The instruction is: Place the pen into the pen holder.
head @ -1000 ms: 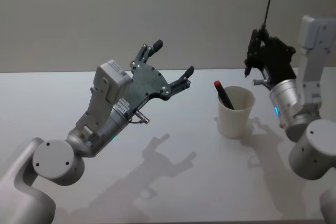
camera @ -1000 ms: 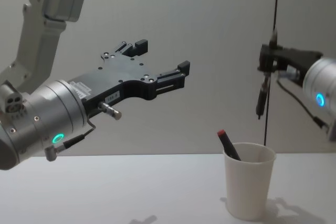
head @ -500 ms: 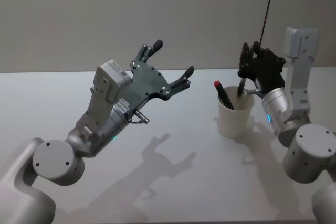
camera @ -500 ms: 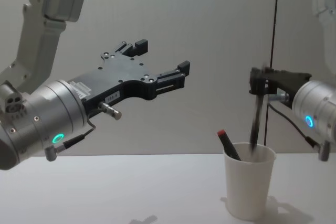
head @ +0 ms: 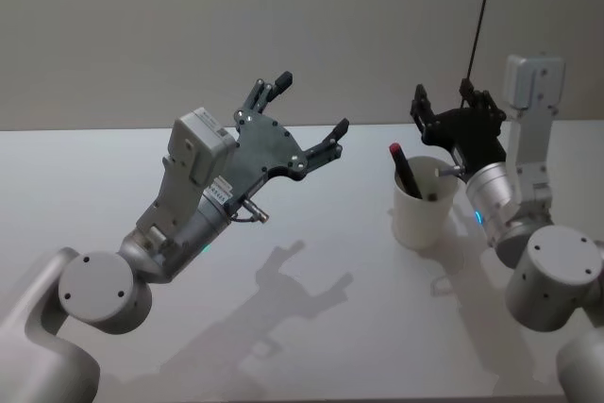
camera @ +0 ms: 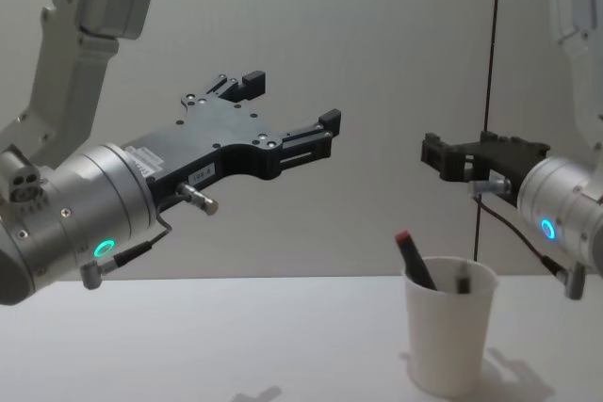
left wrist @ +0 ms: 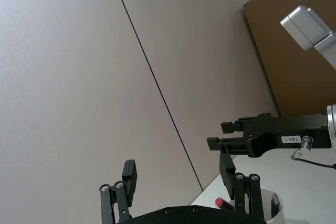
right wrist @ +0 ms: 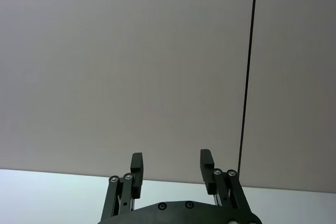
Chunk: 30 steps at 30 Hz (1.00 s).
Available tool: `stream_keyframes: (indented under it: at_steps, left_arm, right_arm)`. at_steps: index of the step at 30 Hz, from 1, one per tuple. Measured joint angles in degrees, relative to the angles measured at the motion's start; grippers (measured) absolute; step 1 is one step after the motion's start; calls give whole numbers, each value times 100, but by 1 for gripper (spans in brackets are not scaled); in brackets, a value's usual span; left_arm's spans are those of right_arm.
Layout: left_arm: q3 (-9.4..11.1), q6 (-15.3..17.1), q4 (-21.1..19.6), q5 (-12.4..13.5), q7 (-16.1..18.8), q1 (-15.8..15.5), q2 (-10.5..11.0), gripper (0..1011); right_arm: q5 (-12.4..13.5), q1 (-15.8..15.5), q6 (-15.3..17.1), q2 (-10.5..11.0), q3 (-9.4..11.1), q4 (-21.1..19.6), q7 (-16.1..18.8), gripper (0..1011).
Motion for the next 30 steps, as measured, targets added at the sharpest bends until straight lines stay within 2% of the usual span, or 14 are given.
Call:
stream_keyframes:
  at_steps: [1,5,6,13,30]
  left_arm:
    - [0,0,0,0,0,0,0,1004]
    - [0,0,0,0,0,0,0,1004]
    - [0,0,0,0,0,0,0,1004]
    - [0,0,0,0,0,0,0,1004]
    - [0,0,0,0,0,0,0,1004]
  right_arm:
    - [4,1,-3,-2,1,6,9,692]
    - [12,2,-7,-5,3,16,23,771]
    - [15,3,-8,-5,4,20,29,829]
    - [24,7,-12,-8,8,34,47,999]
    - [34,8,-19,-13,12,47,65,1001]
